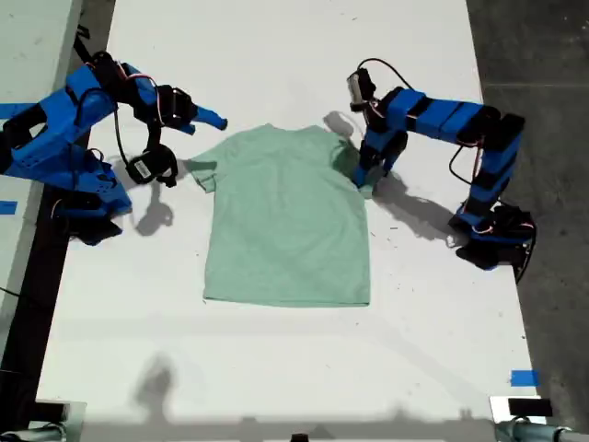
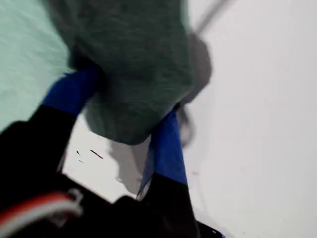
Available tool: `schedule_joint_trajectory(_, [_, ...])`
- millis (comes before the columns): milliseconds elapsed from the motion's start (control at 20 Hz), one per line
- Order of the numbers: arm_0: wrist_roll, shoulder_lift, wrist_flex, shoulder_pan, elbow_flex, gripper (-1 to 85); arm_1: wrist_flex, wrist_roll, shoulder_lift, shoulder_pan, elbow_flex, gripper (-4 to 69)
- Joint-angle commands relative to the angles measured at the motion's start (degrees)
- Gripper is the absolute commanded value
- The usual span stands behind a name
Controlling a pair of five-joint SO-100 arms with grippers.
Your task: Fold tshirt
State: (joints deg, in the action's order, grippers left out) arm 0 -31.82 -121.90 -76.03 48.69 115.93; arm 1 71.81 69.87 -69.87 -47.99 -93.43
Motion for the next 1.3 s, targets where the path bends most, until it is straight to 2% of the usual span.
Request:
schedule_joint_trajectory(0, [-0.6,-0.8,1.3,0.8,-0.4,31.1,1.1,0.9,0.1,-0.6,2.2,-1.0])
schedule_joint_trajectory(350, [-0.7,-0.4,1.1,0.8,-0.4,31.1,3.2,1.8,-1.1,0.5,3.5,-1.0])
schedule_joint_trajectory(450, [-0.7,-1.0,0.8,0.8,-0.4,31.1,6.3,1.1,-2.9,2.1,5.7,-1.0])
schedule_joint_trajectory(650, [-0.5,-2.4,0.2,1.1,-0.2,31.1,17.1,-2.5,-6.3,7.6,18.5,-1.0])
schedule_joint_trajectory(750, [-0.5,-2.6,0.1,1.1,0.2,31.1,19.7,-5.0,-6.1,11.3,27.3,-1.0])
schedule_joint_trajectory(950, [-0.4,-2.6,0.2,0.9,0.2,31.1,18.8,-9.9,-3.3,16.6,37.4,-1.0])
schedule_joint_trajectory(1150, [-0.4,-2.6,0.4,0.7,0.1,31.0,9.2,-13.4,1.1,20.7,37.5,-0.8])
schedule_joint_trajectory(1200, [-0.4,-2.6,0.4,0.6,0.0,31.0,5.9,-14.7,4.0,21.4,36.9,8.8])
schedule_joint_trajectory(1250, [-0.3,-2.6,0.4,0.4,0.0,30.9,4.9,-15.1,8.6,22.4,39.9,21.8])
